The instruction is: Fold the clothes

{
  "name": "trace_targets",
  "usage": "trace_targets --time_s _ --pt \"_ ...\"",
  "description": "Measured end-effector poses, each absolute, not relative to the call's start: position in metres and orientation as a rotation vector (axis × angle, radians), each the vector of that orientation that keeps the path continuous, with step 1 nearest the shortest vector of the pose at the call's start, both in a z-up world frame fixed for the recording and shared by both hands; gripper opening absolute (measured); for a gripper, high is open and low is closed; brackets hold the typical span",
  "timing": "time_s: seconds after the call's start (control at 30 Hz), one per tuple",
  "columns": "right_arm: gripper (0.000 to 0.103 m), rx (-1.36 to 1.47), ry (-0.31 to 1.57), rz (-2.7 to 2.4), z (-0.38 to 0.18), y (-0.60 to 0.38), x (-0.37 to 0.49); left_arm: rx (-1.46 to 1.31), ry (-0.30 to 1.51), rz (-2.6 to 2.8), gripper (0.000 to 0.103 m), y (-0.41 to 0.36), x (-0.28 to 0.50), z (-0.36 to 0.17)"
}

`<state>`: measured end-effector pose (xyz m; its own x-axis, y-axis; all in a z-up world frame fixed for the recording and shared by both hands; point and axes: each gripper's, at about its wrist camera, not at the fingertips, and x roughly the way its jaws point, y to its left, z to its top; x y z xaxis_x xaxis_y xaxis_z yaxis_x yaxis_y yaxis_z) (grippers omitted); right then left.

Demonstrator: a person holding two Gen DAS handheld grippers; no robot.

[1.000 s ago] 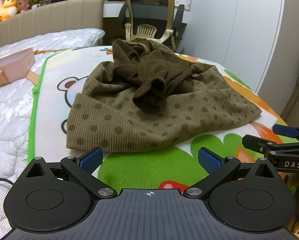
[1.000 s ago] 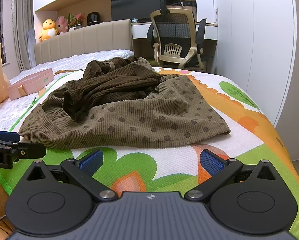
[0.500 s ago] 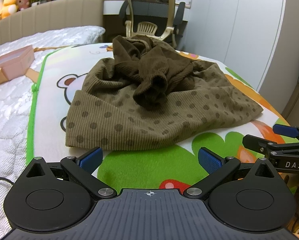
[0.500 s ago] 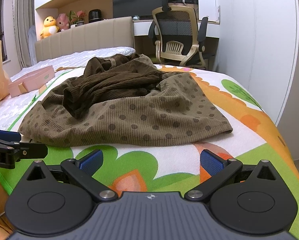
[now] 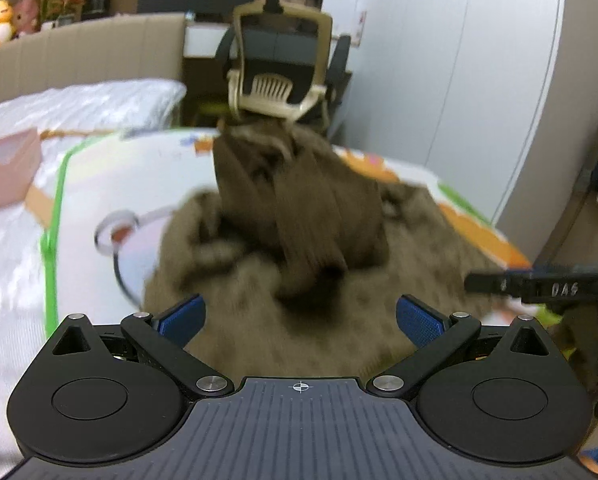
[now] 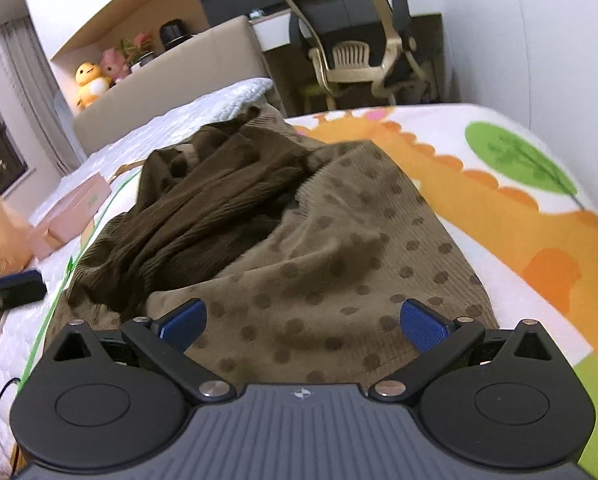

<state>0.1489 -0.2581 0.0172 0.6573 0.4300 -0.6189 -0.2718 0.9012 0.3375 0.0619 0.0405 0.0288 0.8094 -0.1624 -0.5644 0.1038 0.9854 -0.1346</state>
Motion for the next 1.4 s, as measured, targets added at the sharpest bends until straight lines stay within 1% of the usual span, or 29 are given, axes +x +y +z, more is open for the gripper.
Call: trace_targets --time_s 0.07,0.17,0.27,0.33,0.37,0.43,0.5,0.57,0.6,0.63,0.67,0.7,0.77,0.8,0.83,0.93,0.97,1.03,1.13,1.2,1.37,1.4 --pt "0.103 0.293 0.801 0.399 0.005 -0.267 0.157 -0.09 0.596 -0.16 0.103 0.053 0.079 0.035" --pt "0.103 0.299 0.818 0.415 0.004 -0.268 0.162 -0.043 0.608 -0.139 0.103 0.066 0.108 0.03" --pt "0.103 0.303 0.835 0.431 0.004 -0.269 0.167 -0.098 0.654 -0.152 0.103 0.08 0.138 0.02" --pt "0.103 0.205 0.866 0.471 0.009 -0.26 0.173 -0.166 0.688 -0.186 0.103 0.09 0.158 0.011" --pt "0.103 0.179 0.834 0.486 0.016 -0.259 0.173 -0.188 0.697 -0.192 0.103 0.093 0.166 0.007" --pt "0.103 0.071 0.696 0.5 0.037 -0.253 0.174 -0.226 0.706 -0.196 0.103 0.102 0.177 0.001" --pt "0.103 0.031 0.672 0.484 0.04 -0.243 0.206 -0.284 0.706 -0.227 0.103 0.112 0.183 -0.002" --pt "0.09 -0.008 0.651 0.467 0.042 -0.232 0.24 -0.347 0.702 -0.278 0.103 0.118 0.187 -0.003" --pt "0.075 -0.027 0.641 0.459 0.044 -0.227 0.257 -0.366 0.705 -0.296 0.103 0.119 0.19 -0.004" --pt "0.066 -0.046 0.63 0.45 0.045 -0.222 0.274 -0.365 0.712 -0.298 0.103 0.119 0.194 -0.006" --pt "0.063 -0.065 0.619 0.442 0.046 -0.217 0.291 -0.357 0.721 -0.294 0.103 0.117 0.198 -0.009" --pt "0.058 -0.069 0.635 0.426 0.038 -0.211 0.31 -0.348 0.728 -0.286 0.1 0.115 0.203 -0.011" --pt "0.054 -0.065 0.669 0.404 0.019 -0.203 0.339 -0.343 0.742 -0.284 0.087 0.111 0.21 -0.017" --pt "0.051 -0.042 0.682 0.413 0.014 -0.203 0.339 -0.343 0.748 -0.29 0.077 0.11 0.213 -0.019" --pt "0.047 -0.019 0.695 0.422 0.009 -0.203 0.339 -0.337 0.75 -0.29 0.076 0.109 0.214 -0.021" --pt "0.044 0.05 0.734 0.451 -0.006 -0.202 0.338 -0.288 0.749 -0.268 0.075 0.103 0.21 -0.023" --pt "0.043 0.042 0.736 0.461 -0.005 -0.202 0.328 -0.27 0.747 -0.266 0.073 0.101 0.207 -0.023" --pt "0.041 0.035 0.749 0.483 -0.004 -0.208 0.306 -0.244 0.747 -0.27 0.063 0.097 0.199 -0.022" --pt "0.041 0.017 0.777 0.52 -0.003 -0.231 0.267 -0.254 0.77 -0.288 0.055 0.094 0.181 -0.022" --pt "0.041 -0.05 0.771 0.538 -0.002 -0.249 0.229 -0.263 0.789 -0.312 0.055 0.092 0.164 -0.021" --pt "0.041 -0.245 0.715 0.549 0.008 -0.278 0.138 -0.273 0.845 -0.43 0.056 0.083 0.094 -0.019" --pt "0.041 -0.281 0.69 0.554 0.014 -0.279 0.123 -0.269 0.848 -0.436 0.059 0.082 0.083 -0.017"
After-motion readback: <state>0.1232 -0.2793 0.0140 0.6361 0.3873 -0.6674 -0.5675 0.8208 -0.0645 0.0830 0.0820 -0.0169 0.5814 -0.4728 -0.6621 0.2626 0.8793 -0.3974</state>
